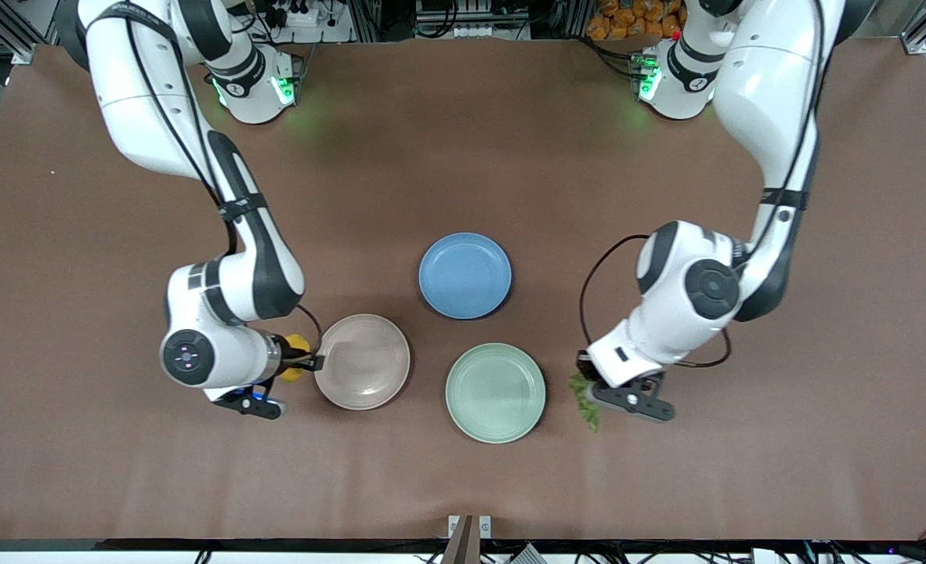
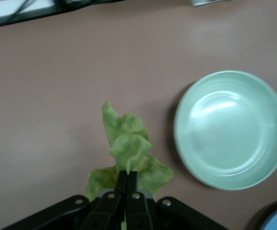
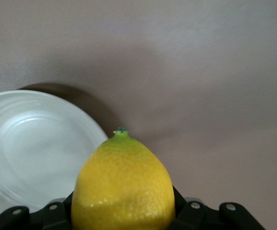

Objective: Pick lemon and lettuce from plates
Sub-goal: 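Lift the lettuce off its plate while the right gripper carries the lemon away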

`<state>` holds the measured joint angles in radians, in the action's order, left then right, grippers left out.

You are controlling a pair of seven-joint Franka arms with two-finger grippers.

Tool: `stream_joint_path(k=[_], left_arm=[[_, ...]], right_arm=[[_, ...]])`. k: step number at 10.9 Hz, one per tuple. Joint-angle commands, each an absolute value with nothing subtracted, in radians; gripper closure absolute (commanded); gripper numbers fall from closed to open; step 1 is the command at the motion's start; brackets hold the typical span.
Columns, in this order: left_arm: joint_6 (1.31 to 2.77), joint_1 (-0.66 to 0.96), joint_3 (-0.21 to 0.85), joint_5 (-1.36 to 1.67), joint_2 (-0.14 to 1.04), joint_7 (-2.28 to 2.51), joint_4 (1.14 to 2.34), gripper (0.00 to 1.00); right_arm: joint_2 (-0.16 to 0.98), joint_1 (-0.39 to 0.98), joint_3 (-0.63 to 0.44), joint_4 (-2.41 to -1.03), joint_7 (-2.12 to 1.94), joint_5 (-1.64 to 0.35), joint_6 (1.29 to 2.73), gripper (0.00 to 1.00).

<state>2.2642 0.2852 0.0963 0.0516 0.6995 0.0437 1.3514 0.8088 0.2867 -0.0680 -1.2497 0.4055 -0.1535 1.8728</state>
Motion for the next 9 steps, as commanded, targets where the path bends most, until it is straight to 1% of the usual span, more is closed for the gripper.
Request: stream_joint_path(k=[1, 2, 3, 5, 6, 8, 9], left_arm=[[2.166, 0.171, 0.094, 0.058, 0.664, 0.048, 1.394, 1.00], [2.136, 0.157, 0.091, 0.016, 0.679, 0.055, 1.397, 1.00], [2.122, 0.155, 0.066, -0.055, 0.684, 0.066, 1.399, 1.00], [2.120, 0.132, 0.051, -0.077, 0.719, 0.099, 1.410, 1.00], [2.120, 0.129, 0.048, -0.086, 0.741, 0.130, 1.425, 1.00], [2.120, 0.123, 0.034, -0.097, 0.768, 0.198, 1.425, 1.00], [2.120, 0.123, 0.032, -0.097, 0.772, 0.199, 1.425, 1.00]], right_arm=[[0.730, 0.215, -0.057, -1.259, 0.267, -0.150, 1.778, 0.36], [0.713, 0.195, -0.058, -1.259, 0.229, -0.150, 1.757, 0.35], [0.700, 0.181, -0.058, -1.259, 0.207, -0.150, 1.749, 0.33], [0.648, 0.129, -0.057, -1.261, 0.138, -0.152, 1.735, 0.33], [0.626, 0.109, -0.055, -1.265, 0.103, -0.153, 1.703, 0.33], [0.576, 0.060, -0.055, -1.298, 0.016, -0.153, 1.669, 0.33], [0.537, 0.039, -0.057, -1.340, -0.021, -0.153, 1.669, 0.33]])
